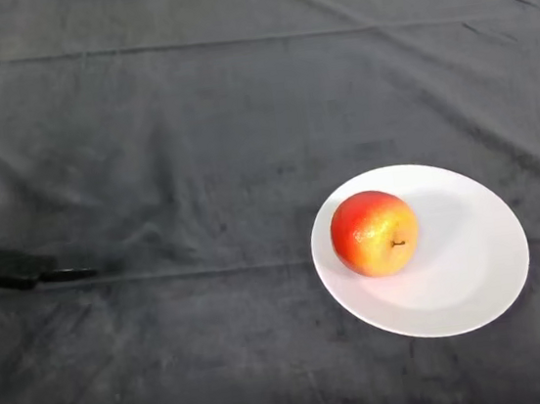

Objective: Move the apple to the plate

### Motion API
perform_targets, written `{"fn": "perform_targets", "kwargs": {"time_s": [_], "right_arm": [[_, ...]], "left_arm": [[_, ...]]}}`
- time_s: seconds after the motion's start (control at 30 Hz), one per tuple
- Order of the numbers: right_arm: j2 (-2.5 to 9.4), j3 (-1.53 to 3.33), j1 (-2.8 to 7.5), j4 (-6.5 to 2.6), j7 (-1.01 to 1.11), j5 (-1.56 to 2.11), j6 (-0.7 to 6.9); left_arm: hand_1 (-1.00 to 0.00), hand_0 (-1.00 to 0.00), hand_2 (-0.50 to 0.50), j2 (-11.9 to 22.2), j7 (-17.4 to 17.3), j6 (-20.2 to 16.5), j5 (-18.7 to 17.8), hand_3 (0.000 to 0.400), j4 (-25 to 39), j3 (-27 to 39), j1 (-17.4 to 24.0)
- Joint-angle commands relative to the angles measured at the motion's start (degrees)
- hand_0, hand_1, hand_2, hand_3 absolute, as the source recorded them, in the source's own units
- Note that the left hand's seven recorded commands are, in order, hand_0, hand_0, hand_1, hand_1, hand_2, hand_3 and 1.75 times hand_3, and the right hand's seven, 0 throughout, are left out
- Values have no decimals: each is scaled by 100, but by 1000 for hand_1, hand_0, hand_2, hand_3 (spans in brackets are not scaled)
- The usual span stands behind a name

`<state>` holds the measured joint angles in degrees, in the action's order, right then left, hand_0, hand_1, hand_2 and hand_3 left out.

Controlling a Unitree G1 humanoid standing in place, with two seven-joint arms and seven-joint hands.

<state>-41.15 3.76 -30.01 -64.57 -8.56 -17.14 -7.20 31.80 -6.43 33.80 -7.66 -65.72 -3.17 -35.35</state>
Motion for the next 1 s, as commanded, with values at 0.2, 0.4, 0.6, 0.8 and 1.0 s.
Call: {"fn": "perform_targets", "kwargs": {"time_s": [0.2,0.4,0.6,0.8,1.0], "right_arm": [[292,157,455,-229,83,-122,60],[292,156,456,-226,84,-122,62],[292,156,457,-224,85,-121,63],[291,156,456,-225,85,-121,63],[291,157,454,-229,85,-122,62]], "left_arm": [[0,0,0,492,236,-174,-471,0,-263,680,439],[0,0,0,532,382,-337,-802,0,-297,1165,549],[0,0,0,701,417,-483,-1137,0,-302,1659,660],[0,0,0,847,508,-591,-1417,0,-319,2098,785],[0,0,0,924,659,-683,-1647,0,-324,2489,871]]}}
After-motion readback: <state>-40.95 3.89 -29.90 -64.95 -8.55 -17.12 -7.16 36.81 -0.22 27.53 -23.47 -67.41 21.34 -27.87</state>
